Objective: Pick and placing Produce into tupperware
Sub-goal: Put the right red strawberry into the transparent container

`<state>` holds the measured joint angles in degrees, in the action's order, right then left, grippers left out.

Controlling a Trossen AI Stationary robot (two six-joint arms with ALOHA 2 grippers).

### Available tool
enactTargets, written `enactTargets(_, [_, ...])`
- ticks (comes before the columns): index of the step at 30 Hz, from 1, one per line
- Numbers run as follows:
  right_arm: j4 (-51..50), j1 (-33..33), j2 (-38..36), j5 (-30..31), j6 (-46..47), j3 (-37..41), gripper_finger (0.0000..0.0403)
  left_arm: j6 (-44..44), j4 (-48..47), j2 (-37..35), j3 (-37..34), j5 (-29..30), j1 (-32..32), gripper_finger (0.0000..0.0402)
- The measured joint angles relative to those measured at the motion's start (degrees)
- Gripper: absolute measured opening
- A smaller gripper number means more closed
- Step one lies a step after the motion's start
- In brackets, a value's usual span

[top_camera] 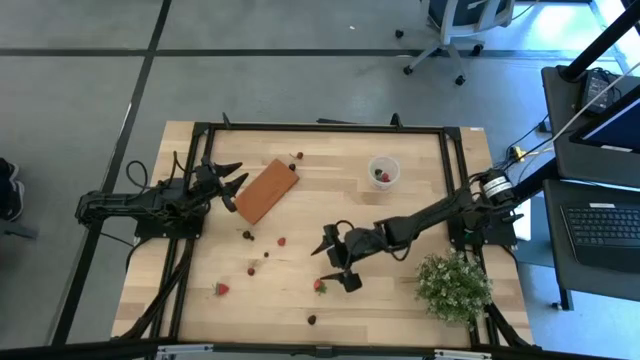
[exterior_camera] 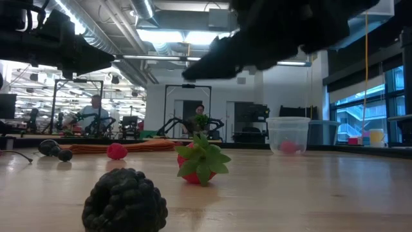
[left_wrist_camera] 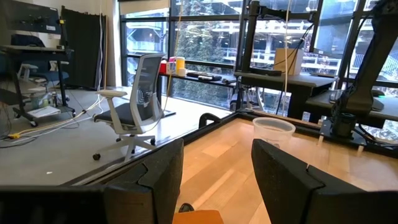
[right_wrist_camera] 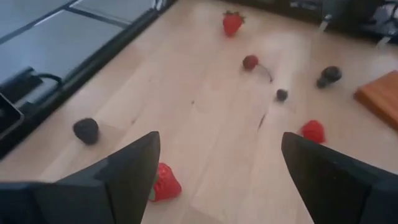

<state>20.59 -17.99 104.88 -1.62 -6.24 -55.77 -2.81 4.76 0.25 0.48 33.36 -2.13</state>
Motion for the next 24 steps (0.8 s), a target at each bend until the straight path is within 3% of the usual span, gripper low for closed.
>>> enactTargets(11, [2.0, -1.5, 10.3, -5.9, -0.3, -5.5, 0.0336, 0.0, 0.0, 0.0, 0.0, 0.0, 0.0, 0.0184])
enactTargets(24, [1.4, -1.5, 15.9, -6.1, -0.5, -5.9, 0.0336, 0.0, 0.0, 0.0, 0.0, 0.0, 0.0, 0.0184])
